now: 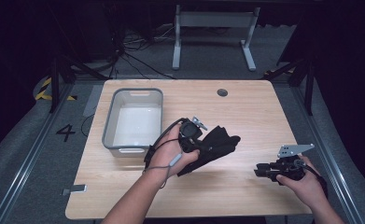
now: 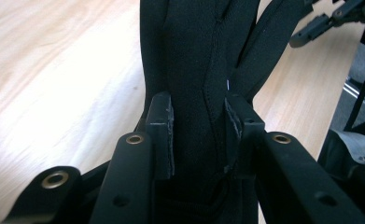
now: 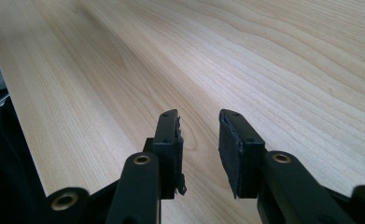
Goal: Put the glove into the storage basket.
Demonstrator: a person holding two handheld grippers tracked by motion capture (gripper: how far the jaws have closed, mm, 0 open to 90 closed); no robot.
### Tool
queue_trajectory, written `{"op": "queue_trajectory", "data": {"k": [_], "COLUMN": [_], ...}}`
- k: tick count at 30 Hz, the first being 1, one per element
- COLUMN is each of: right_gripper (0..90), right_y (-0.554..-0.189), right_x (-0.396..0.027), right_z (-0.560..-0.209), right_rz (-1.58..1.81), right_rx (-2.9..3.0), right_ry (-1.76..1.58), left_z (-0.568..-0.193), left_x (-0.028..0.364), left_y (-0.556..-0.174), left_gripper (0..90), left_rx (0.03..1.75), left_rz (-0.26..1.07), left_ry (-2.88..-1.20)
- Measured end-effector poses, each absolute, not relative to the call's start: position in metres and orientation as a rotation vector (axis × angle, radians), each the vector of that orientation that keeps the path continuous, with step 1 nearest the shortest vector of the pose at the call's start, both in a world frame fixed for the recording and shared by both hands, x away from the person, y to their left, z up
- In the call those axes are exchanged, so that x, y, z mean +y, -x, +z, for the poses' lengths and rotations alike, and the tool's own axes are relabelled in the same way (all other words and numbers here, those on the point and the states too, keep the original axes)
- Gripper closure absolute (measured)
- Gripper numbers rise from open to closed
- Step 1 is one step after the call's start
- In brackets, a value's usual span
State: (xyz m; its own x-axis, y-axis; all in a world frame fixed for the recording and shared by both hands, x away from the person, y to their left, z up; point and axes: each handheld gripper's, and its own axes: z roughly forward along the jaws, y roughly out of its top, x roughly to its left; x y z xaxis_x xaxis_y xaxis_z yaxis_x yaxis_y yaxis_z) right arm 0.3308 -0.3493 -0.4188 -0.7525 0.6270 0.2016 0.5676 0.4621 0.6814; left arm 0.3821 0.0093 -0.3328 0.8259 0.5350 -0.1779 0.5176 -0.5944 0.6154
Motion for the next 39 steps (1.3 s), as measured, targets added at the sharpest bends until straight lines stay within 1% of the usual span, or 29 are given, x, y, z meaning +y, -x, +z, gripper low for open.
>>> {"op": "queue_trajectory", "data": {"k": [7,12,16,25,32,39], "right_gripper": [69.1,69.0,68.8,68.0,67.5,67.2], "right_y": [-0.333,-0.335,-0.332,-0.326,-0.325,-0.324], "right_x": [-0.347,-0.346,-0.346,-0.347,-0.348,-0.348], "right_z": [-0.420,-0.422,-0.423,-0.422,-0.422,-0.422], "right_rz": [1.170,1.153,1.144,1.139,1.144,1.147], "right_rx": [2.627,2.631,2.637,2.629,2.621,2.619], "right_ry": [-1.066,-1.075,-1.078,-1.088,-1.095,-1.095], "left_z": [-0.320,-0.314,-0.306,-0.292,-0.289,-0.293], "left_x": [0.040,0.057,0.073,0.101,0.124,0.145], "left_y": [-0.392,-0.402,-0.409,-0.425,-0.444,-0.460], "left_gripper": [67.4,67.4,67.3,67.3,67.2,67.0], "left_rx": [0.863,0.916,0.956,1.080,1.233,1.336], "left_rz": [0.086,0.120,0.139,0.225,0.300,0.320], "left_ry": [-2.256,-2.241,-2.186,-2.130,-2.070,-1.996]}}
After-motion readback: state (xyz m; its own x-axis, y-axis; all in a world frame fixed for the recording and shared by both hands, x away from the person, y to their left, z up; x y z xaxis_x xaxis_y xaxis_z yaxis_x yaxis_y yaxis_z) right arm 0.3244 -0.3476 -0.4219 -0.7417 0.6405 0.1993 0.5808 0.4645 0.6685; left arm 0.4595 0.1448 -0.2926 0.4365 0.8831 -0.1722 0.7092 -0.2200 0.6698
